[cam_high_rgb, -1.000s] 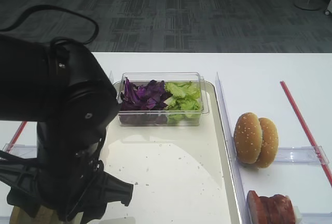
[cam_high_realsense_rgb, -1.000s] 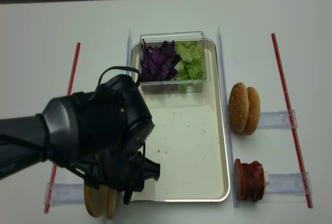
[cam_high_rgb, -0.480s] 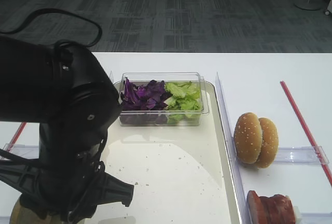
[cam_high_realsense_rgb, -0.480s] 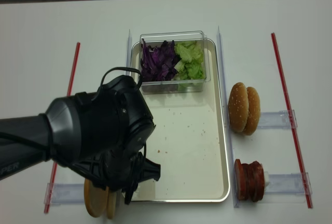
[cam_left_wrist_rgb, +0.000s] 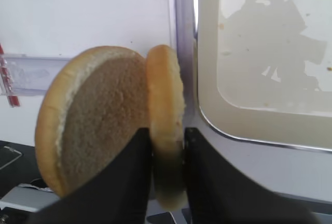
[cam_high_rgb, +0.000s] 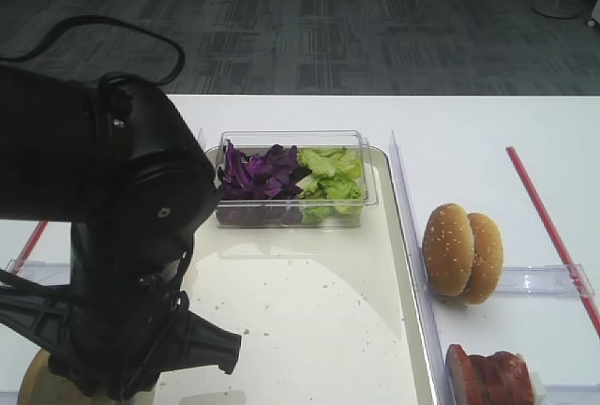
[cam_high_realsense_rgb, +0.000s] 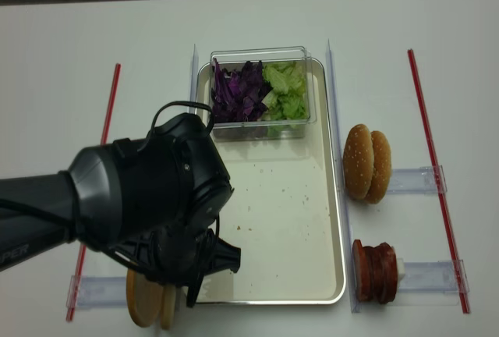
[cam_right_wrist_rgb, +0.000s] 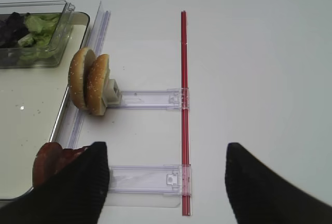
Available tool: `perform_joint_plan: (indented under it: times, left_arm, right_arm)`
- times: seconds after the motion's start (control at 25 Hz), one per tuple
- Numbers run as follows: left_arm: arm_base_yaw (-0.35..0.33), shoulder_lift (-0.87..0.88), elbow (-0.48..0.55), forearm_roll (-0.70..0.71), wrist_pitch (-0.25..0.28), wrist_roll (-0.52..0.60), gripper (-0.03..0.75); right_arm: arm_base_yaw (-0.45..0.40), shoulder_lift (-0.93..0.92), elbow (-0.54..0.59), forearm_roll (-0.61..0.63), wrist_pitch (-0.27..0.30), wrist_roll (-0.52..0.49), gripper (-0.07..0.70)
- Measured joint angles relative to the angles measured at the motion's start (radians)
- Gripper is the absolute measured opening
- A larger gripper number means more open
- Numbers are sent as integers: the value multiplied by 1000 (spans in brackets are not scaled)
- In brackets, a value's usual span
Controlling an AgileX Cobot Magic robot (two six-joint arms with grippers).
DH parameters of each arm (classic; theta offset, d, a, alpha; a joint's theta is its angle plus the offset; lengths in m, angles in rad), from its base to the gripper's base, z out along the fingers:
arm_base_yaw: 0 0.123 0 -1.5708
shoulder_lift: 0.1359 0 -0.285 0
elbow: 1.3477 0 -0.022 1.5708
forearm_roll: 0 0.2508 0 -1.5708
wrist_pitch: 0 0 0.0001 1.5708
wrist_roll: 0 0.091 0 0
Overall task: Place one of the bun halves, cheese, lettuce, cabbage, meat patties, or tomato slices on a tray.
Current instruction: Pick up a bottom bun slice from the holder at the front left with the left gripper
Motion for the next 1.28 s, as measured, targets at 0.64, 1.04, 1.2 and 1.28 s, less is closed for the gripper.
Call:
perform_joint_plan:
  times: [0.64,1.04,1.2,1.28]
  left_arm:
    - [0,0,0,11,0,8,82]
    - [0,0,-11,12,3,10,78]
    - [0,-4,-44,27,8,21,78]
    - [0,-14,-56,31,9,21,78]
  right_arm:
    - [0,0,0,0,0,0,505]
    - [0,0,0,0,0,0,505]
    - [0,0,0,0,0,5,505]
    - [0,0,0,0,0,0,505]
